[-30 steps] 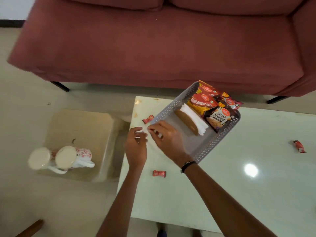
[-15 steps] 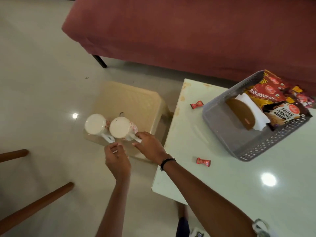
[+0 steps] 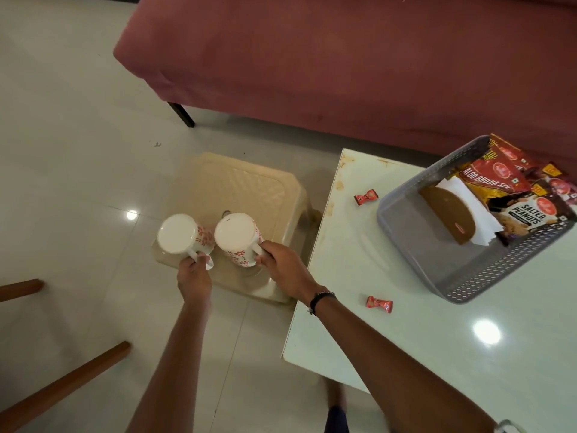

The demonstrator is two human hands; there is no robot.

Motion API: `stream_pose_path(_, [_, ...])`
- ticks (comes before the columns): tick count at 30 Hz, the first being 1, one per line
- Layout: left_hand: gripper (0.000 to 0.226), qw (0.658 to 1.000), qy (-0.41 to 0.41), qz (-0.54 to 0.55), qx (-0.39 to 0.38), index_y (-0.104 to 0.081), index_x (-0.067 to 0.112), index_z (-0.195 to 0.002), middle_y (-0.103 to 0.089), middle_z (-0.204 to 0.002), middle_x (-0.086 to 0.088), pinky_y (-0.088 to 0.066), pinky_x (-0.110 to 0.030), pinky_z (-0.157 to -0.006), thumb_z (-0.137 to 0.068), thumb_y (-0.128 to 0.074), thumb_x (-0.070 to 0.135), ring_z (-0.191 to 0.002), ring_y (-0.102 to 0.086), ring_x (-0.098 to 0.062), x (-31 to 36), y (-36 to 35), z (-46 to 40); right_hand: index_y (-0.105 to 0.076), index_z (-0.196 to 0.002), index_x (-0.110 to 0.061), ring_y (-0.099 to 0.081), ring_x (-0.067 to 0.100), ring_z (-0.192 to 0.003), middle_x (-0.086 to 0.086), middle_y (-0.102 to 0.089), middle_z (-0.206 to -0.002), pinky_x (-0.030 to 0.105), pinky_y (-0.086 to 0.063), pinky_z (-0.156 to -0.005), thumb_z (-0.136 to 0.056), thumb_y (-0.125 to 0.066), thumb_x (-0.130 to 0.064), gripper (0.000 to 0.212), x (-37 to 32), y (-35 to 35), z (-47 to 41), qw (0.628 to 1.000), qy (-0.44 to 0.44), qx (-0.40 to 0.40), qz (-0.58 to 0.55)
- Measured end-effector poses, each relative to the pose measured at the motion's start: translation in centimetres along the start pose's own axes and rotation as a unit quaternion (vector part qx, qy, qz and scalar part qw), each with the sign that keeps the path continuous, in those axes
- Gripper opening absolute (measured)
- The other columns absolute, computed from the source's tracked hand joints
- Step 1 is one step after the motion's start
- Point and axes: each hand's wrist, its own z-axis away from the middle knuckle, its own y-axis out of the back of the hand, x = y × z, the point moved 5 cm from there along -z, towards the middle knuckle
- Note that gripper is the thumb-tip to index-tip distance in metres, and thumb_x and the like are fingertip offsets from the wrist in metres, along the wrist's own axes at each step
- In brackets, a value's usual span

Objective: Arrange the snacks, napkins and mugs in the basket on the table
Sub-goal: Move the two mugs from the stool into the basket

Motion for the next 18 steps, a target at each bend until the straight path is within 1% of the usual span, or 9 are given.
stream_pose_path(1, [0.017, 1.000, -0.002, 0.002, -0.007, -0.058, 0.016, -0.072, -0.056, -0.101, -0.003, -0.037, -0.032, -0.089, -0.088, -0.053, 0.016, -0.104, -0.052, -0.024, -0.3, 0.0, -0.4, -0.054, -0.087, -0.005, -0.040, 0.006, -0.062, -0.002, -0.050, -0.073, 0.013, -0.034, -0.057, -0.097, -0.049, -0.014, 0.014, 0.0, 0.6, 0.4, 1.000, 0.002, 0.007, -0.004])
stream_pose_path(3, [0.027, 1.000, -0.004, 0.015, -0.004, -0.056, 0.021, -0.061, -0.060, -0.094, -0.003, -0.043, -0.037, -0.093, -0.087, -0.053, 0.018, -0.107, -0.056, -0.029, -0.8, 0.0, -0.8, -0.056, -0.092, -0.004, -0.042, 0.003, -0.060, -0.006, -0.049, -0.071, 0.009, -0.034, -0.054, -0.097, -0.049, -0.014, 0.014, 0.1, 1.8, 1.1, 1.000, 0.010, 0.022, -0.001])
stream_pose_path(5, [0.029, 0.999, -0.015, 0.030, -0.009, -0.059, 0.023, -0.060, -0.064, -0.084, 0.003, -0.046, -0.045, -0.101, -0.088, -0.055, 0.018, -0.105, -0.058, -0.025, -0.5, 0.0, -0.4, -0.059, -0.102, -0.004, -0.047, 0.004, -0.066, -0.005, -0.055, -0.081, 0.006, -0.037, -0.058, -0.097, -0.049, -0.014, 0.016, 0.4, 3.1, 1.6, 0.999, 0.017, 0.036, -0.005])
stream_pose_path(8, [0.027, 0.996, -0.049, 0.057, -0.051, -0.062, 0.023, -0.064, -0.066, -0.077, 0.009, -0.047, -0.048, -0.097, -0.090, -0.056, 0.016, -0.096, -0.058, -0.019, 0.6, -1.3, 1.6, -0.059, -0.109, -0.006, -0.055, 0.011, -0.081, -0.003, -0.061, -0.094, 0.003, -0.040, -0.065, -0.097, -0.049, -0.015, 0.018, 0.8, 5.1, 2.8, 0.998, 0.018, 0.055, -0.010])
stream_pose_path(11, [0.025, 0.985, -0.061, 0.098, -0.125, -0.062, 0.020, -0.069, -0.067, -0.064, 0.012, -0.043, -0.041, -0.089, -0.092, -0.054, 0.013, -0.087, -0.055, -0.019, 1.7, -4.3, 4.8, -0.059, -0.104, -0.006, -0.060, 0.016, -0.084, 0.000, -0.063, -0.094, 0.010, -0.044, -0.069, -0.097, -0.049, -0.012, 0.014, 1.2, 7.7, 4.8, 0.996, 0.020, 0.087, -0.020])
stream_pose_path(13, [0.028, 0.978, -0.079, 0.098, -0.168, -0.065, 0.026, -0.067, -0.066, -0.066, 0.009, -0.041, -0.041, -0.087, -0.092, -0.055, 0.017, -0.084, -0.053, -0.021, 2.6, -6.8, 7.4, -0.058, -0.098, -0.004, -0.058, 0.014, -0.080, 0.005, -0.065, -0.092, 0.010, -0.044, -0.068, -0.098, -0.048, -0.013, 0.014, 1.5, 10.1, 6.7, 0.992, 0.028, 0.122, -0.012])
stream_pose_path(15, [0.022, 0.969, -0.101, 0.095, -0.204, -0.066, 0.029, -0.067, -0.064, -0.072, 0.001, -0.042, -0.042, -0.085, -0.087, -0.059, 0.028, -0.084, -0.053, -0.023, 3.6, -9.5, 10.4, -0.059, -0.097, -0.006, -0.061, 0.015, -0.080, 0.006, -0.067, -0.091, 0.013, -0.046, -0.069, -0.098, -0.047, -0.014, 0.015, 2.2, 12.8, 8.8, 0.987, 0.024, 0.159, -0.004])
stream_pose_path(16, [0.017, 0.966, -0.112, 0.091, -0.215, -0.066, 0.028, -0.068, -0.064, -0.073, -0.001, -0.043, -0.042, -0.083, -0.083, -0.061, 0.034, -0.082, -0.053, -0.022, 4.2, -10.9, 12.0, -0.060, -0.097, -0.008, -0.062, 0.017, -0.081, 0.006, -0.068, -0.089, 0.017, -0.048, -0.070, -0.098, -0.047, -0.014, 0.015, 2.7, 14.3, 9.9, 0.984, 0.021, 0.179, 0.000])
stream_pose_path(18, [0.017, 0.958, -0.128, 0.089, -0.243, -0.064, 0.026, -0.068, -0.065, -0.070, 0.004, -0.041, -0.038, -0.078, -0.077, -0.061, 0.041, -0.077, -0.052, -0.020, 5.0, -13.9, 15.0, -0.061, -0.097, -0.009, -0.065, 0.020, -0.084, 0.004, -0.068, -0.088, 0.028, -0.052, -0.074, -0.097, -0.046, -0.011, 0.015, 3.6, 17.5, 12.4, 0.975, 0.021, 0.220, 0.000])
